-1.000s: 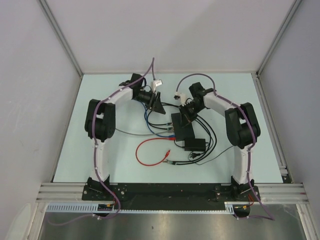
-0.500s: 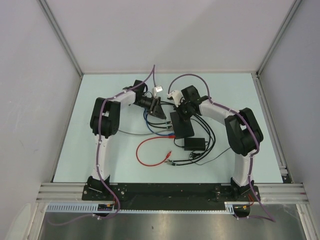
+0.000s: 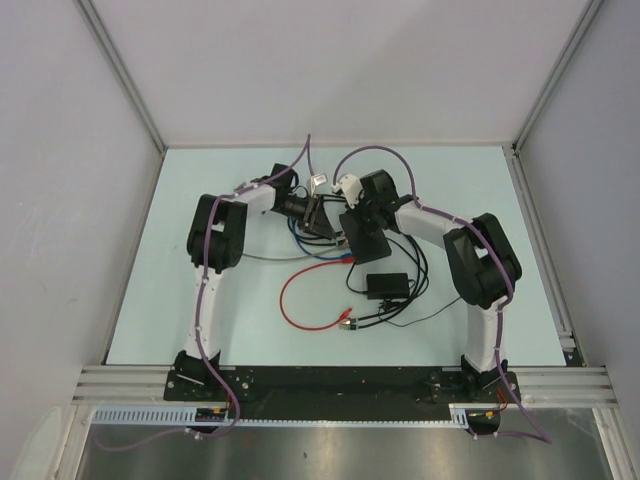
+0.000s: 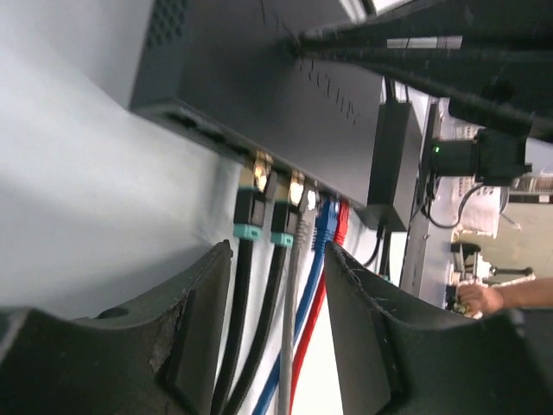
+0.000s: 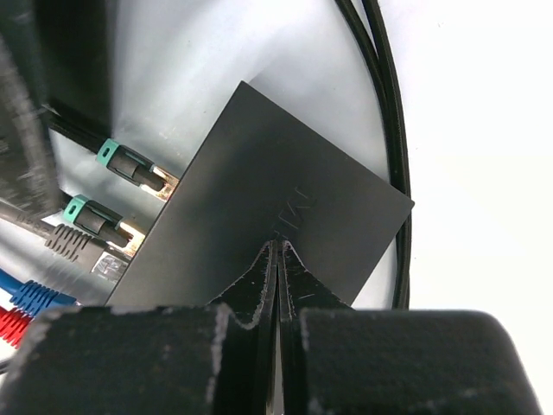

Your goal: Pull the plug from the switch port

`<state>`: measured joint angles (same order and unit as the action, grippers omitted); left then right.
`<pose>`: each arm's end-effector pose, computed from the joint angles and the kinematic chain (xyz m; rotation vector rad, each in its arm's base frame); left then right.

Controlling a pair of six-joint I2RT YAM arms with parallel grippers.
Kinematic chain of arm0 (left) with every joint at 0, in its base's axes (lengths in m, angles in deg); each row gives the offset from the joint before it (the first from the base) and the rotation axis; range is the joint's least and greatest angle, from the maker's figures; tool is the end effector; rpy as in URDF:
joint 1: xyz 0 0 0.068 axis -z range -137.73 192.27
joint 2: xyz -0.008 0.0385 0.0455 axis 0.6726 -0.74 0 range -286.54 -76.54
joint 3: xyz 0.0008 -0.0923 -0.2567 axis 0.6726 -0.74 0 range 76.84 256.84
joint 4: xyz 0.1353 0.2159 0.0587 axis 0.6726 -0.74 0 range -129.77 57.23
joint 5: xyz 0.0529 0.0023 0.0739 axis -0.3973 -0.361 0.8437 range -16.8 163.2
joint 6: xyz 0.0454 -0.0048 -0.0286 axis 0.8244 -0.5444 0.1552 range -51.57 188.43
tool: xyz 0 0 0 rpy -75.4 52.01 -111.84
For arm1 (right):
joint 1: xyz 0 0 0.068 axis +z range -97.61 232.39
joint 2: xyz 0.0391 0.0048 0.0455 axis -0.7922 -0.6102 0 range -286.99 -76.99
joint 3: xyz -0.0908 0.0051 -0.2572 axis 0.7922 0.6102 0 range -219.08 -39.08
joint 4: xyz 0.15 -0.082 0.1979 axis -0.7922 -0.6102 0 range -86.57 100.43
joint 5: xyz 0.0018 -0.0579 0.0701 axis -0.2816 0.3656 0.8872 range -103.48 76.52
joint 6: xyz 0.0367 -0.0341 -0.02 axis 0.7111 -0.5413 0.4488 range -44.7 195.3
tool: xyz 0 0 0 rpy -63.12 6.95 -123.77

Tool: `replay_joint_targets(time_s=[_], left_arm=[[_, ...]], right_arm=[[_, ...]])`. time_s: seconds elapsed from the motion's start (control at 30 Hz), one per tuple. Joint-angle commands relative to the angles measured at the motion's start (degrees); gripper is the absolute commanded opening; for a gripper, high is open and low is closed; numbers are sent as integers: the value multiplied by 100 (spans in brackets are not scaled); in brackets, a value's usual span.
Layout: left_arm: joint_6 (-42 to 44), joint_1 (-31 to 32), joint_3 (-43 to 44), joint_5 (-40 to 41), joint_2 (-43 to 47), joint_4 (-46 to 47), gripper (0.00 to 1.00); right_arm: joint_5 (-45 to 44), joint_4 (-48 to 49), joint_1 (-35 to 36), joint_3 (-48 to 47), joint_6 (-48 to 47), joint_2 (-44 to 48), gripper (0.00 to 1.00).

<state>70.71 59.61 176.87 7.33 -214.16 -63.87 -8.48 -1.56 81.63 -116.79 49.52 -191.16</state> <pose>0.4465 -0.1736 0.1070 0.7151 2.3744 -1.6414 0.3768 0.2144 0.1750 -1.1515 2.1244 0.1329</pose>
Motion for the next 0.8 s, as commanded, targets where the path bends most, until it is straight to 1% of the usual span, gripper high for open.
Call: replay_joint_targets(time_s=[0.0,0.07,0.1,0.2,0.3,0.53,0.77], left_arm=[[-692,41,368,-269,-168,778,52],[-965,41,430,-400,-256,1025,51],[-1236,41,438,-453,-343,1270,50],[-1607,50,404,-576,-458,1622,47],[-1801,67,351,-629,-529,1816,43],[-2118,147,316,-638,-678,2090,39],[-2136,164,254,-366,-670,2002,28]], right_arm=[[-570,-902,-49,459,-278,-747,0],[-570,-902,-41,450,-287,-756,0],[-578,-910,-41,450,-287,-765,0],[-605,-937,-14,441,-322,-782,0],[-622,-954,21,415,-357,-826,0],[-631,-1025,39,345,-401,-888,0],[-658,-1042,39,318,-384,-914,0]])
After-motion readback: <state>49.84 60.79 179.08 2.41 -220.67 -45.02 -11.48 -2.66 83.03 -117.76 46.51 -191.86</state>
